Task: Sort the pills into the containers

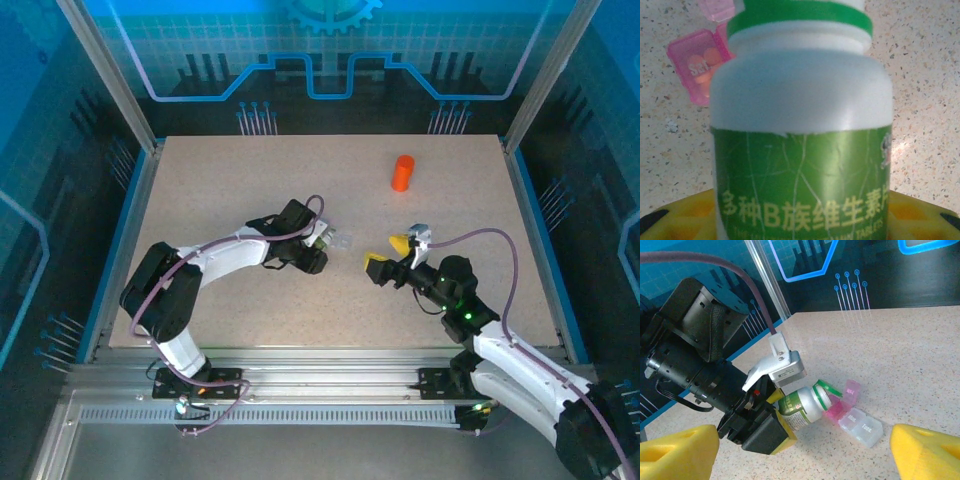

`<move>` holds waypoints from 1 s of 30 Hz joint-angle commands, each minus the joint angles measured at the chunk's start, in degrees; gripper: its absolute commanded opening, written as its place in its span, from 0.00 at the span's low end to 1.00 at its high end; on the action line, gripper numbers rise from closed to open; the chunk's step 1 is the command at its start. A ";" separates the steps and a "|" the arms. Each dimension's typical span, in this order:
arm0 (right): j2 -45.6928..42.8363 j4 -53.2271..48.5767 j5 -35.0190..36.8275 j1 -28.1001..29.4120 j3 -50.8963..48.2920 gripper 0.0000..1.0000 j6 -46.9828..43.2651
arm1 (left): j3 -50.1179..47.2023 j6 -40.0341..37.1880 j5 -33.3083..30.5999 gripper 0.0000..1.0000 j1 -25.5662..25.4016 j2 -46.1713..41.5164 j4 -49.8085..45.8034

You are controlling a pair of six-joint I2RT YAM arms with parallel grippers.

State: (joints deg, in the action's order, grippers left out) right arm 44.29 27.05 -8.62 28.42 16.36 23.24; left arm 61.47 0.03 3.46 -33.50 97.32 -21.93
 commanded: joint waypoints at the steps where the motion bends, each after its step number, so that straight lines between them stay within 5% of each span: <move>1: -0.79 1.43 0.18 -0.39 -0.86 0.90 0.71 | 1.89 -0.96 0.33 0.00 1.02 0.33 -3.54; 30: -0.65 1.52 0.04 -0.39 -0.95 0.92 0.77 | 11.46 -8.75 -0.07 0.00 2.53 7.46 -15.91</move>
State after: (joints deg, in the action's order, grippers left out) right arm 43.64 27.05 -8.62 28.42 16.05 23.99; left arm 70.72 -6.48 3.44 -31.55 104.07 -34.13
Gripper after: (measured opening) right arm 0.918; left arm 0.511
